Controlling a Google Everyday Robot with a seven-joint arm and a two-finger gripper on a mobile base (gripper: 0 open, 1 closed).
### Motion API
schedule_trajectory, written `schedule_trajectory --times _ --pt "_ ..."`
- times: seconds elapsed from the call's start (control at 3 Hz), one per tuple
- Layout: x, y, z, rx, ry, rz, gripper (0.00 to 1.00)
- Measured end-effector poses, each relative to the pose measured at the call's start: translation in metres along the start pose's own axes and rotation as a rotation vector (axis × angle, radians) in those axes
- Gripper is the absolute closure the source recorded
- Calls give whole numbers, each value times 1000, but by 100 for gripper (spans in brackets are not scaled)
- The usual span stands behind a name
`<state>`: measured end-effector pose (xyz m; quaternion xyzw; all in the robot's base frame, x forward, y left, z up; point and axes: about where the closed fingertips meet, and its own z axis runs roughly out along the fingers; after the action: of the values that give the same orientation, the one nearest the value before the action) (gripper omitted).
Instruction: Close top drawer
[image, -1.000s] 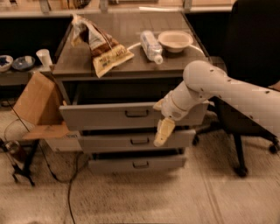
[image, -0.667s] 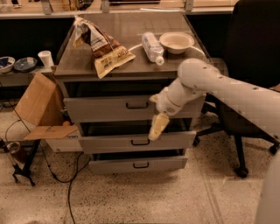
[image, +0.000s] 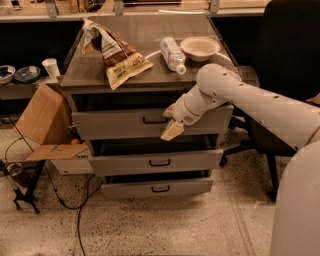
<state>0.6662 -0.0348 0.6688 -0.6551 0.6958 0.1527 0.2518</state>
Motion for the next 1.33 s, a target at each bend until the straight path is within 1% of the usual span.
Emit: schedule_trajectory --times 0.67,1.0,1.33 --pt "-7 -1 -10 0 -1 1 94" --pt "-8 -1 -14 0 -1 1 100" --pt "10 -2 -14 31 -12 36 100"
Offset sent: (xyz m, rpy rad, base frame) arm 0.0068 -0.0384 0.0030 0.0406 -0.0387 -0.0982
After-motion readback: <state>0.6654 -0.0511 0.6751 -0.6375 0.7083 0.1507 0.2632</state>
